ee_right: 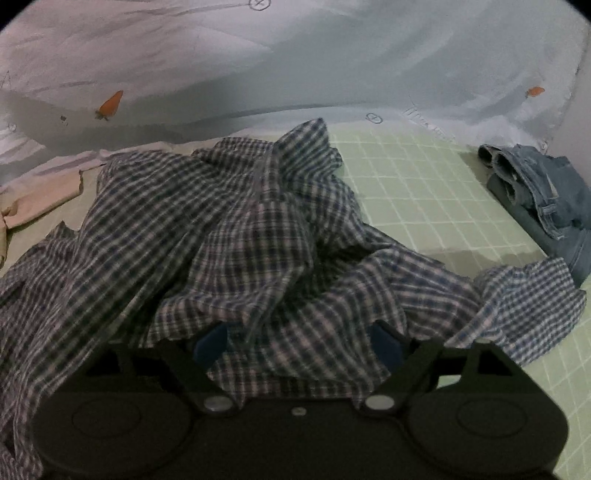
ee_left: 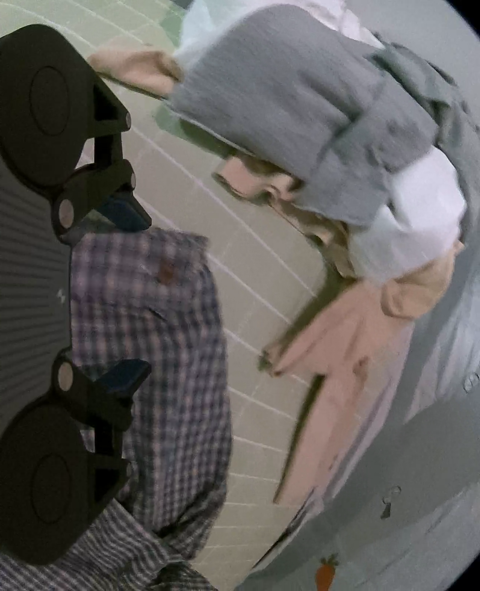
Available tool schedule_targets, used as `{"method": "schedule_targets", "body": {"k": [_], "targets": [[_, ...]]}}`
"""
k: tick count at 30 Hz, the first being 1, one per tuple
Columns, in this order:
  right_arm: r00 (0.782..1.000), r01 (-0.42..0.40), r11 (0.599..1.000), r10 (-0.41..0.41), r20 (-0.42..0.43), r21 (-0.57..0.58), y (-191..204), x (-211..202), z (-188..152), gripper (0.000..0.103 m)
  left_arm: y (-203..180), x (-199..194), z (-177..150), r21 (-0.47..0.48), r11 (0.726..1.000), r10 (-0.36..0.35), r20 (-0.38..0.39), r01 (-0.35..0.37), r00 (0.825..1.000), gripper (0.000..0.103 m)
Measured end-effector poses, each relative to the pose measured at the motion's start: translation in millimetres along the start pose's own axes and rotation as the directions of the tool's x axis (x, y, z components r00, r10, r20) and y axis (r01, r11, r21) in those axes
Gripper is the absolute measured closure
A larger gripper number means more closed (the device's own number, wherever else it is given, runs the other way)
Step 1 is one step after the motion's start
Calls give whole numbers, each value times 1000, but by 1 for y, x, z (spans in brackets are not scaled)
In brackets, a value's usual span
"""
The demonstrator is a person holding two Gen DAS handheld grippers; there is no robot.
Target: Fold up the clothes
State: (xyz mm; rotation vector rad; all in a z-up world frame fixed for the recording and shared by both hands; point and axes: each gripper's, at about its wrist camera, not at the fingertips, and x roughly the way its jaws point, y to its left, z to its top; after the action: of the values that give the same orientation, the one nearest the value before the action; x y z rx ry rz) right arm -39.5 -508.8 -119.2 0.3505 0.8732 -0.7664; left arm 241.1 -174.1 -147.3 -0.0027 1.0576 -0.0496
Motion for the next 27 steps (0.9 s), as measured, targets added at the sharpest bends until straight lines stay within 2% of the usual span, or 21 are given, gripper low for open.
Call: {"method": "schedule_targets", "body": {"k": [2, 5, 8, 13, 17, 20, 21, 22, 23, 25, 26, 27], "targets": [[1000, 0, 1000, 0, -8, -14, 6, 2, -1, 15, -6, 2, 7, 25, 1000, 4, 26, -5, 1000, 25], [1000, -4, 999, 3, -15, -45, 13, 3, -2, 14, -6, 5, 23, -7, 998, -66, 45, 66, 997, 23], [999, -1, 999, 0, -35, -47, 15, 10, -2, 14, -17, 13, 37, 8, 995, -102, 32, 102, 994, 21], [998, 5, 999, -7, -60, -35, 14, 20, 0, 13, -42, 29, 38, 99, 994, -49, 22, 46, 999, 21], [998, 25, 998, -29, -61, -59, 14, 24, 1, 13, -50, 42, 33, 145, 988, -48, -20, 51, 999, 17], [997, 42, 996, -47, -60, -80, 14, 26, 1, 12, -57, 42, 28, 224, 974, -46, -5, 46, 999, 18], [997, 31, 997, -36, -65, -69, 13, 27, 1, 12, -58, 41, 27, 226, 972, -57, -8, 57, 998, 22], [997, 12, 999, -16, -71, -52, 12, 28, 0, 11, -57, 39, 26, 228, 971, -68, -5, 67, 998, 32], [997, -6, 999, 4, -77, -35, 10, 29, 0, 11, -59, 36, 24, 239, 969, -70, -1, 69, 998, 37], [996, -26, 1000, 27, -88, 12, 7, 32, -2, 11, -63, 31, 20, 269, 960, -80, 3, 76, 997, 57], [995, -32, 999, 36, -96, 44, 5, 33, -4, 11, -66, 28, 18, 282, 955, -92, 1, 88, 996, 64], [994, -38, 996, 45, -104, 75, 3, 34, -5, 11, -68, 26, 15, 294, 951, -103, -2, 99, 995, 81]]}}
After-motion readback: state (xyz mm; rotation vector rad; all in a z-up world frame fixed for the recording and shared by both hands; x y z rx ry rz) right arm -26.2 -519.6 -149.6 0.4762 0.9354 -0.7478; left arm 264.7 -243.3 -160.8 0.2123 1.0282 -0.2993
